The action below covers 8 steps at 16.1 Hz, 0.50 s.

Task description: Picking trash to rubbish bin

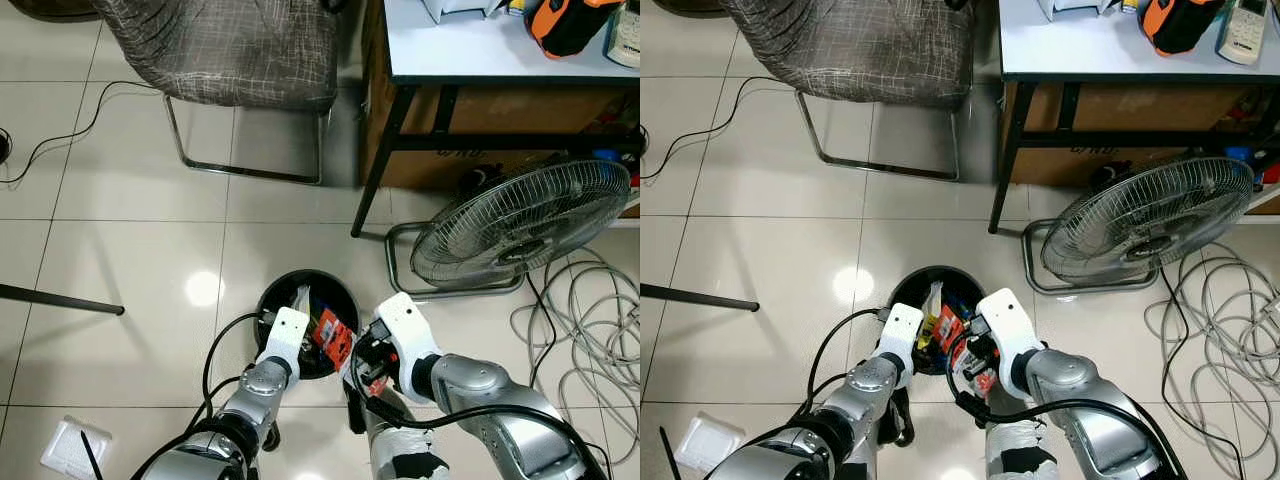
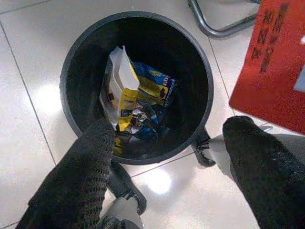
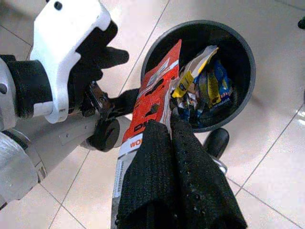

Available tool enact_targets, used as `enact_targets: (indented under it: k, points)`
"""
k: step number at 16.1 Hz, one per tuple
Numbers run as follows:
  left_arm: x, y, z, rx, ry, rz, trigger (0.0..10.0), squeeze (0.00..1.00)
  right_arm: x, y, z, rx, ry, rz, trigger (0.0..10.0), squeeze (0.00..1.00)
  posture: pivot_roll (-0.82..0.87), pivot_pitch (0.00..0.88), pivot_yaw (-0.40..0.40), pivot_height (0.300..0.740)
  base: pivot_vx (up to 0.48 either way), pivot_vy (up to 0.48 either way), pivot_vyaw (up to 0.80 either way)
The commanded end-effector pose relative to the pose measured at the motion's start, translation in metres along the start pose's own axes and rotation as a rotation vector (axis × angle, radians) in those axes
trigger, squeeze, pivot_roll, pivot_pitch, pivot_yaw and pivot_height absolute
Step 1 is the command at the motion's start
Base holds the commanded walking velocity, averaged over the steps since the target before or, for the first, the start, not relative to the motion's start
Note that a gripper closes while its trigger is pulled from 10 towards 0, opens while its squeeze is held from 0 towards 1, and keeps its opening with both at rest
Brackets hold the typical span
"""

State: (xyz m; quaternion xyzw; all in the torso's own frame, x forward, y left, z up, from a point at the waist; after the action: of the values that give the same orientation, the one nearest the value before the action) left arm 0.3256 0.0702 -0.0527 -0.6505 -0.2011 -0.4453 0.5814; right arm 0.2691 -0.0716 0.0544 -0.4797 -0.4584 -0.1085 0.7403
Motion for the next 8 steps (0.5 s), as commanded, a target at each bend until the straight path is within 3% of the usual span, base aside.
enact_targets:
  k: [1,3,4,6,8]
  points:
    - [-0.016,-0.003,-0.003,-0.016,-0.036,0.036,10.0,1.0,-0.009,0.002,0.002,0.005,0.007,0.026,10.0,0.0,-0.26,0.408,-0.006,0.74,0.0,0.0,0.0]
    - [-0.01,-0.004,0.001,-0.046,-0.065,-0.005,10.0,0.98,-0.009,0.008,-0.003,-0.009,-0.002,0.021,10.0,0.0,-0.23,0.4,0.001,0.74,0.0,0.0,0.0]
    - [-0.011,-0.006,0.004,-0.063,-0.069,-0.021,10.0,0.0,-0.009,0.012,-0.007,-0.023,-0.01,0.02,10.0,0.0,-0.21,0.396,0.007,0.74,0.0,0.0,0.0]
    - [-0.013,-0.012,0.01,-0.095,-0.066,-0.054,10.0,0.0,-0.011,0.02,-0.017,-0.046,-0.004,0.021,10.0,0.0,-0.19,0.393,0.016,0.74,0.0,0.0,0.0]
    - [-0.017,-0.033,0.011,-0.171,-0.057,-0.101,10.0,0.0,-0.015,0.031,-0.032,-0.07,0.008,0.034,10.0,0.0,-0.13,0.391,0.041,0.74,0.0,0.0,0.0]
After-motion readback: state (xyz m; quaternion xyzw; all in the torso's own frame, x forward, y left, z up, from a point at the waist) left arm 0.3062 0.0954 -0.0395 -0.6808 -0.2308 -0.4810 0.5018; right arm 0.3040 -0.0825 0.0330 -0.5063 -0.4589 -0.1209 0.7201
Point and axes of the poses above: a point about 5 cm out from each wrist's last joint towards the gripper, its own y axis pointing out of the wrist towards the gripper, its own x axis along the axis of the wrist's last joint, z = x × y, the point moved 6 cm from there along y, pointing out of the wrist towards the gripper, and after that the axes turned 2 degrees about y, right-handed, at the moved point
